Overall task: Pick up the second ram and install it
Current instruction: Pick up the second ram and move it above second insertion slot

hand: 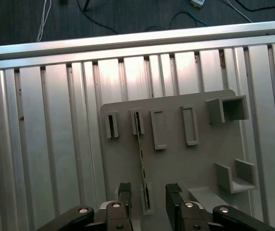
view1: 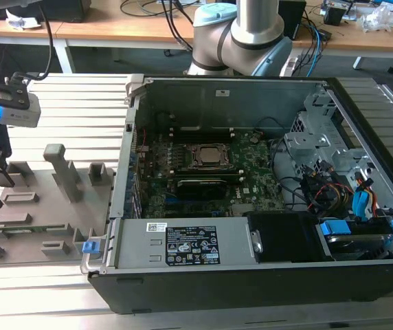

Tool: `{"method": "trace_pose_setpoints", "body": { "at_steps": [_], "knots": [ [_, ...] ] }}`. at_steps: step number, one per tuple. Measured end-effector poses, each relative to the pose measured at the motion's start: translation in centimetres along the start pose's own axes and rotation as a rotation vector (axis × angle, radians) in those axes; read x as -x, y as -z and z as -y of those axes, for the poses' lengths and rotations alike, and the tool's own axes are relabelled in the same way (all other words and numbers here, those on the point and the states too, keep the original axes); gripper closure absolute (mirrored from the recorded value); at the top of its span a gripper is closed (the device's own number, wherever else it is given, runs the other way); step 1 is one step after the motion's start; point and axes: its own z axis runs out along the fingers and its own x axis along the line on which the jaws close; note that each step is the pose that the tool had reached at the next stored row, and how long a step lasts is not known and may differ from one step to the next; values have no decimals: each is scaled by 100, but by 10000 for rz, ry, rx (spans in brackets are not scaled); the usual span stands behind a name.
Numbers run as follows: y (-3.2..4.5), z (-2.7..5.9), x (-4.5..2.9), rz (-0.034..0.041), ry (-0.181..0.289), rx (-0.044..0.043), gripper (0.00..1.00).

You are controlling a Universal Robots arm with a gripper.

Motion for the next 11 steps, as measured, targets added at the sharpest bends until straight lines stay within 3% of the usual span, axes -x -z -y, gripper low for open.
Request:
{"method": "trace_pose_setpoints", "body": {
  "at_steps": [11],
  "knots": [
    [-118,5,-2,-1,1,0,58]
  ]
}}
